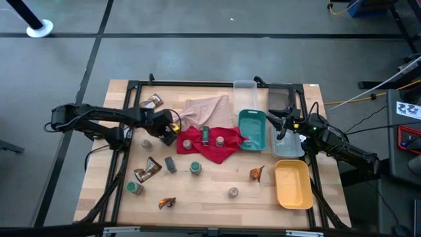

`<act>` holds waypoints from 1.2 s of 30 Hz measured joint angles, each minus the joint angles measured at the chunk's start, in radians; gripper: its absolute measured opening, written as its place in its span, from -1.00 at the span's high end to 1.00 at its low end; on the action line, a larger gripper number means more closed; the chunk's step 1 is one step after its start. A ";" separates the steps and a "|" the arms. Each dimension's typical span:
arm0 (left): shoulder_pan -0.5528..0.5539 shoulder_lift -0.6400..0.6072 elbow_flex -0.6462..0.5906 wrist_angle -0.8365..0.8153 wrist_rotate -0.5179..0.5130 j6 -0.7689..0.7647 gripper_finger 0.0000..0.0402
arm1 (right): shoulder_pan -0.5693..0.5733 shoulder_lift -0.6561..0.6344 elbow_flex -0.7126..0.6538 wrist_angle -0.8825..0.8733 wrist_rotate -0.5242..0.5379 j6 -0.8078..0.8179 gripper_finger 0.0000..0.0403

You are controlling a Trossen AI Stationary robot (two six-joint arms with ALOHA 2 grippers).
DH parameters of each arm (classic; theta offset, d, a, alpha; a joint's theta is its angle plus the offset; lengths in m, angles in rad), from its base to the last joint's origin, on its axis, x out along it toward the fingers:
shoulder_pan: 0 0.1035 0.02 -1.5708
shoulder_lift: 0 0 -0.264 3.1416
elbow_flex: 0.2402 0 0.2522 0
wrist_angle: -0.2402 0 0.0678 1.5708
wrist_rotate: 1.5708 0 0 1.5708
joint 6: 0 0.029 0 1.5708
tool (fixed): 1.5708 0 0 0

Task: Sort spices by type
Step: Put the yellow seasoning can into the black transparent bin

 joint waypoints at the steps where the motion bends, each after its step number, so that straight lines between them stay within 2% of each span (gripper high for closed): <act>1: 0.000 0.000 -0.007 0.008 0.000 0.001 -0.27 | 0.000 0.000 0.000 0.000 0.000 0.000 0.17; 11: 0.000 0.000 -0.044 0.046 0.013 0.025 -0.25 | 0.000 0.000 0.000 0.001 -0.003 0.000 0.17; 18: 0.000 0.000 -0.044 0.045 0.015 0.064 0.03 | 0.000 0.000 0.000 0.002 -0.063 0.001 0.17; 26: 0.000 -0.004 -0.025 0.035 0.015 0.039 0.03 | 0.000 0.000 0.000 0.008 -0.064 0.001 0.17; 36: 0.000 -0.073 0.083 0.068 0.014 0.129 0.02 | 0.000 0.000 0.000 0.023 -0.061 0.064 0.17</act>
